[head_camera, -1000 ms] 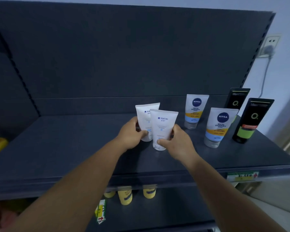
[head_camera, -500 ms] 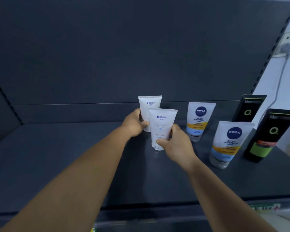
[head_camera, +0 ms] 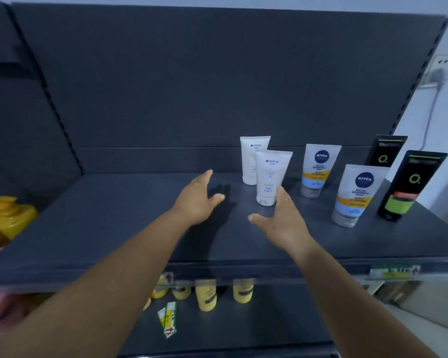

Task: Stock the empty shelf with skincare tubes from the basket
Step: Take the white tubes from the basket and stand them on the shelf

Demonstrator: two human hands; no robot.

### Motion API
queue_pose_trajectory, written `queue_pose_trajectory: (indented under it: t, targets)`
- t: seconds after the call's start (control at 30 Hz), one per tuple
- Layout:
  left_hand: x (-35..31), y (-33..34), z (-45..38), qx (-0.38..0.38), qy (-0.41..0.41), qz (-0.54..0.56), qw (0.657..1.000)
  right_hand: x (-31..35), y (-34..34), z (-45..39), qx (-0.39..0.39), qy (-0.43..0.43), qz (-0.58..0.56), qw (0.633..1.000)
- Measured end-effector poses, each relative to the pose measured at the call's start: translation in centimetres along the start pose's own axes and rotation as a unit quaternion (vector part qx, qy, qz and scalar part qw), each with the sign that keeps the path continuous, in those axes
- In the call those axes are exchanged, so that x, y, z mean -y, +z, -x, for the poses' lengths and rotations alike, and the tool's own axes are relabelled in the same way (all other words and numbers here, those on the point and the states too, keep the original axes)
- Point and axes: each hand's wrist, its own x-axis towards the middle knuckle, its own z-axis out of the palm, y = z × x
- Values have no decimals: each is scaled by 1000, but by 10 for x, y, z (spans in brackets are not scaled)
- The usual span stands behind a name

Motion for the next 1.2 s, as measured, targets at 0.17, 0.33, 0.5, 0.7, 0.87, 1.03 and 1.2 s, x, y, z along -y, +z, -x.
queue_pose_trajectory:
  t: [0.17, 0.33, 0.5, 0.7, 0.87, 1.03, 1.2]
  targets:
    - [30, -28, 93, -17, 8, -64, 998, 31, 25, 69, 27, -49, 92, 994]
    - [66, -44, 183, -33, 4, -116, 993, 55, 63, 139, 68, -100, 129, 984]
    - [111, -43, 255, -34, -23, -165, 985, 60, 112, 193, 112, -115, 148, 976]
    - [166, -19, 317, 2, -93, -164, 982, 44, 175, 242, 190, -118, 174, 959]
    - [202, 14, 350, 42, -147, -153, 976, 14, 220, 263, 259, -97, 186, 943]
    - [233, 54, 372, 88, -198, -144, 966, -18, 255, 275, 319, -72, 205, 923]
    - [263, 97, 384, 129, -241, -135, 953, -56, 286, 281, 374, -29, 223, 900]
